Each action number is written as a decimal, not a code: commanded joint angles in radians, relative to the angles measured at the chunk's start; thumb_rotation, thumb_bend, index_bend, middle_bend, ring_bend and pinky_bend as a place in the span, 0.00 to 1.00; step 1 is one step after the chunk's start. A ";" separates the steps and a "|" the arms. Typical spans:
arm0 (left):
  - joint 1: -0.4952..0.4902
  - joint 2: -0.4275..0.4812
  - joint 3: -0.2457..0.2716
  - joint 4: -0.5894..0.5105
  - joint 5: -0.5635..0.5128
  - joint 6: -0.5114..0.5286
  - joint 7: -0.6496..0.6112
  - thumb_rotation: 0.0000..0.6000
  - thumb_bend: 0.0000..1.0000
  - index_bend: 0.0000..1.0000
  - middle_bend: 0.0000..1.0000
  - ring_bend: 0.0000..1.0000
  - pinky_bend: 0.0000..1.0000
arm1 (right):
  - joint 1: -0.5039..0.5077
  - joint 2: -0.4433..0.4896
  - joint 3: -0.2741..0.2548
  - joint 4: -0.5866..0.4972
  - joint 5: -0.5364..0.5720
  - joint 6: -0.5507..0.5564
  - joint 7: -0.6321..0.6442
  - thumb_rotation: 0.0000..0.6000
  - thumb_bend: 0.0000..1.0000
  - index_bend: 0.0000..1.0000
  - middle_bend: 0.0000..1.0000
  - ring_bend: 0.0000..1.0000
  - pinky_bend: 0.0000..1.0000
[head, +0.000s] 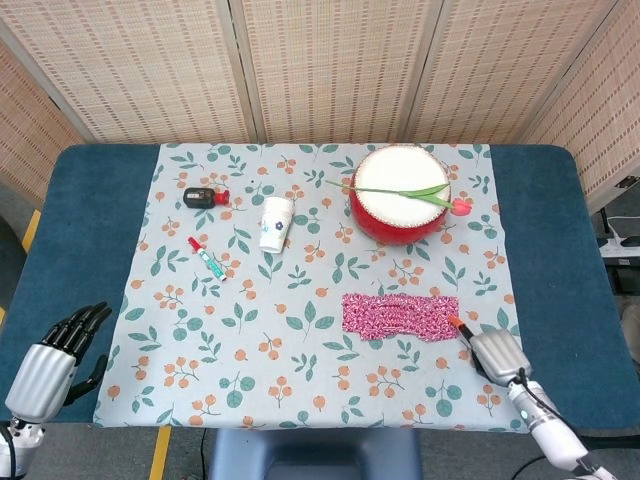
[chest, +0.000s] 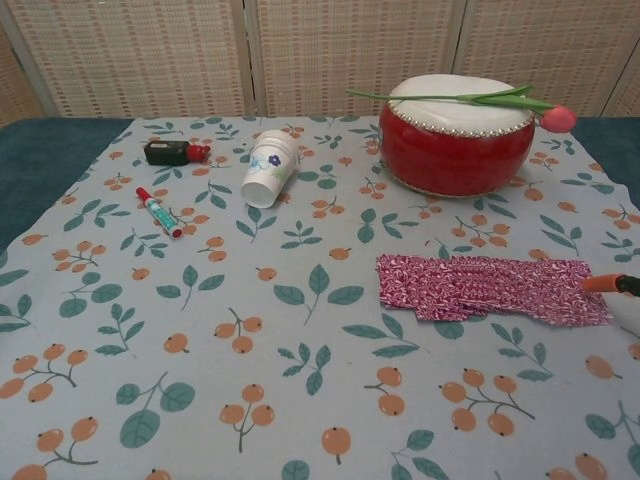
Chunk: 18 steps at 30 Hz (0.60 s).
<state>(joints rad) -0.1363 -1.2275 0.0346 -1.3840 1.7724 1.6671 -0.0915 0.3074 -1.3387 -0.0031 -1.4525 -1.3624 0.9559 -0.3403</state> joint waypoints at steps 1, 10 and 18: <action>0.000 0.000 0.000 0.000 -0.002 -0.002 -0.002 1.00 0.50 0.06 0.09 0.14 0.28 | 0.017 -0.017 0.009 0.008 0.023 -0.018 -0.013 1.00 0.88 0.09 0.75 0.82 0.74; -0.002 0.001 0.000 -0.002 -0.004 -0.008 0.001 1.00 0.50 0.06 0.10 0.14 0.28 | 0.045 -0.039 0.012 0.023 0.057 -0.042 -0.012 1.00 0.88 0.09 0.75 0.82 0.74; -0.001 0.001 -0.002 -0.001 -0.006 -0.006 -0.004 1.00 0.50 0.07 0.11 0.15 0.28 | 0.061 -0.037 0.002 0.033 0.148 -0.082 -0.081 1.00 0.88 0.18 0.75 0.82 0.74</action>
<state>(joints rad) -0.1370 -1.2263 0.0329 -1.3854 1.7660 1.6608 -0.0959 0.3663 -1.3788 0.0023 -1.4176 -1.2240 0.8781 -0.4113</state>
